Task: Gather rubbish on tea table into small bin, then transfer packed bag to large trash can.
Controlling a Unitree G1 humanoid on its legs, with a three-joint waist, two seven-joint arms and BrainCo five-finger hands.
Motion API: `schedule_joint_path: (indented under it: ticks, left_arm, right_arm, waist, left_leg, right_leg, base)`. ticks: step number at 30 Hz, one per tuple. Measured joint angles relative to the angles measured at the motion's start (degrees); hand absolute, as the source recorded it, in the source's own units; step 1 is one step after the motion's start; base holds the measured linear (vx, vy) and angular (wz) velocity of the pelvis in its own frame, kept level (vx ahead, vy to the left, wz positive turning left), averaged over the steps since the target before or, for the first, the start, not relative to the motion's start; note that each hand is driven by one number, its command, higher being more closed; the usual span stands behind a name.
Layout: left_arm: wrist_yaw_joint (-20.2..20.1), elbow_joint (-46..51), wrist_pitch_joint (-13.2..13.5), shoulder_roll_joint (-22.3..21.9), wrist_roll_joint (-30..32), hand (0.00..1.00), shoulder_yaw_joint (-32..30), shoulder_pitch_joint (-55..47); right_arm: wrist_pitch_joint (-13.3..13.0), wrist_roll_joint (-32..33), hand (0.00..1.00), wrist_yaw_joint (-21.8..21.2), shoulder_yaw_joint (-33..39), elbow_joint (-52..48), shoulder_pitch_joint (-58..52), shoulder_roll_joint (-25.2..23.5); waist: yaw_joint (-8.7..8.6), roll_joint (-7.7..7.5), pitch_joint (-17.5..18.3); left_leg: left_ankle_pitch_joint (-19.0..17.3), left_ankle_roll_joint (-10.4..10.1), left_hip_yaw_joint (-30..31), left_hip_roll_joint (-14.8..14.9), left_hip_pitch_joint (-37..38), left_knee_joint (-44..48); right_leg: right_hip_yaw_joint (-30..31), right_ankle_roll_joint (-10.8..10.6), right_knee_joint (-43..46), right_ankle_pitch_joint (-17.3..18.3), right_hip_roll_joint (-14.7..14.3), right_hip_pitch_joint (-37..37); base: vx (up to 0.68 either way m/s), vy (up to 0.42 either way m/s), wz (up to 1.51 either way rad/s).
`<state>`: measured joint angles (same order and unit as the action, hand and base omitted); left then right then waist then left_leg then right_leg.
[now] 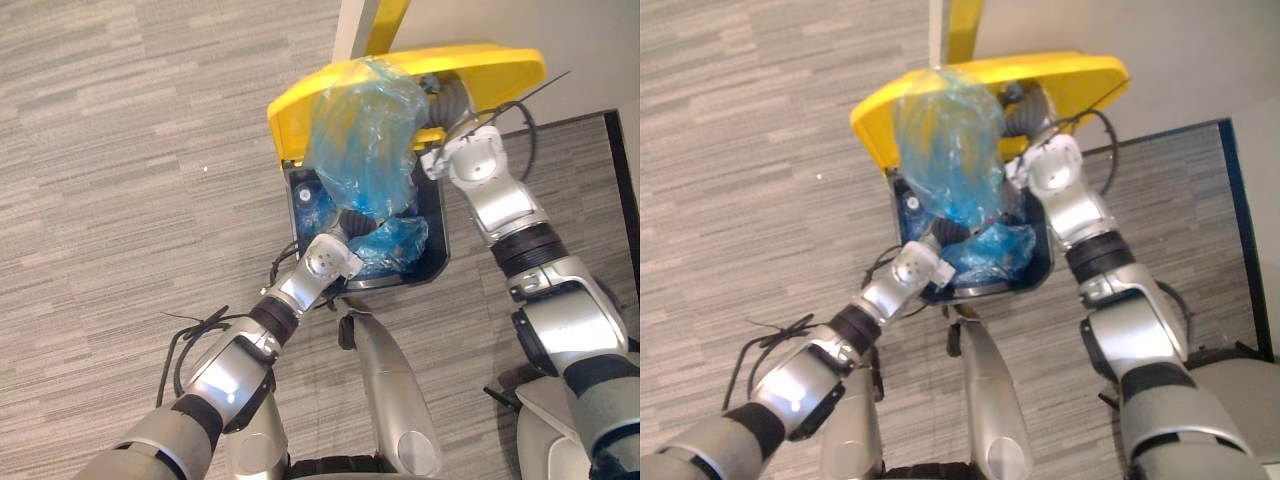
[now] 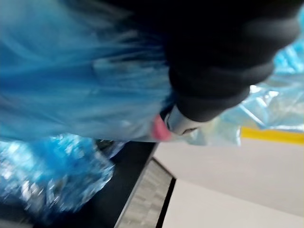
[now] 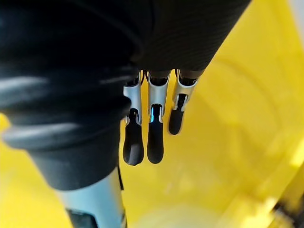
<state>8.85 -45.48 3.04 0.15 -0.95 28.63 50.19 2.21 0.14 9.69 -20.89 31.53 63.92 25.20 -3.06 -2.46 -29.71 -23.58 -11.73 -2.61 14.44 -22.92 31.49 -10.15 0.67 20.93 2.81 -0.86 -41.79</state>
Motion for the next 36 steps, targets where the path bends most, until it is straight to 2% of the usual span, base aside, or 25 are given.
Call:
schedule_joint_path:
  ticks: [8,14,18,23,27,30,31,36]
  left_arm:
    - [1.05,-1.24,-3.11,-3.09,9.66,0.00,-6.44,-1.94]
    - [0.83,-1.33,-4.87,-3.61,16.47,0.00,-6.95,-2.43]
    - [-0.25,-2.43,-5.19,-4.07,17.77,0.00,-6.95,-2.51]
    - [-0.46,-2.76,-5.91,-3.86,18.35,0.00,-6.84,-2.63]
    - [-0.61,-3.31,-5.93,-2.75,18.83,0.00,-6.67,-2.61]
    - [-1.41,-3.62,-5.96,-1.34,18.89,0.00,-6.05,-3.27]
    - [-1.42,-3.60,-5.92,-0.51,18.89,0.00,-5.55,-4.09]
    - [-1.69,-3.12,-5.56,3.30,18.74,0.00,-4.44,-7.60]
  right_arm:
    - [-0.54,-0.04,0.00,0.74,-0.05,-8.61,-1.65,-5.05]
    - [-0.70,-0.06,0.00,0.49,-0.25,-8.99,-2.56,-6.71]
    - [-0.56,-0.07,0.00,0.03,-0.39,-8.98,-4.85,-6.72]
    - [-0.57,-0.25,0.00,-0.37,-0.41,-8.93,-6.85,-6.72]
    - [-0.61,-5.84,0.00,-0.98,-0.80,-7.63,-7.28,-6.11]
    - [-0.68,-11.02,0.00,-1.72,-2.44,-3.84,-8.17,-4.88]
    - [-0.71,-13.15,0.00,-1.99,-2.53,-1.30,-9.11,-4.51]
    - [-0.52,-18.20,0.00,-2.65,-2.57,3.56,-12.08,-1.39]
  waist:
    - [0.28,-0.40,0.07]
    - [0.40,-0.92,0.37]
    - [0.65,-1.08,0.53]
    - [0.84,-2.10,1.66]
    - [1.08,-2.50,2.09]
    - [1.31,-2.50,2.32]
    - [1.34,-2.62,3.40]
    - [2.28,-2.59,3.62]
  left_leg:
    - [-0.60,0.00,-0.40,0.79,-1.81,1.72]
    - [-0.49,-0.16,-1.75,1.27,-0.48,1.30]
    - [0.06,-0.47,-1.73,1.24,2.12,-0.27]
    - [1.29,-0.32,-1.74,0.70,3.06,-2.88]
    - [2.64,-0.92,-1.37,0.37,3.39,-3.79]
    - [3.17,-0.65,-1.05,-0.18,5.14,-4.76]
    - [3.24,-0.39,-0.39,-0.63,4.96,-4.91]
    - [4.27,0.44,1.11,-1.95,6.67,-6.62]
  right_leg:
    - [-0.30,0.22,0.97,-0.13,0.06,-1.22]
    - [-0.16,0.20,1.30,-0.11,0.18,-0.49]
    - [-0.21,-0.17,1.31,0.27,0.34,1.62]
    - [-0.53,-0.03,1.29,0.69,1.12,1.90]
    - [-1.24,0.00,1.59,0.74,1.69,2.17]
    - [-1.41,-0.12,1.44,0.85,2.16,3.93]
    - [-1.58,-0.34,1.41,1.01,2.45,4.06]
    - [-2.17,-0.74,0.46,1.30,3.52,6.33]
  base:
    - [0.01,0.006,0.01]
    - [0.01,0.004,-0.02]
    - [0.02,0.016,0.06]
    - [0.02,-0.007,0.11]
    - [0.02,-0.011,0.11]
    - [-0.01,0.007,0.11]
    - [-0.02,0.012,0.22]
    - [-0.03,0.002,0.17]
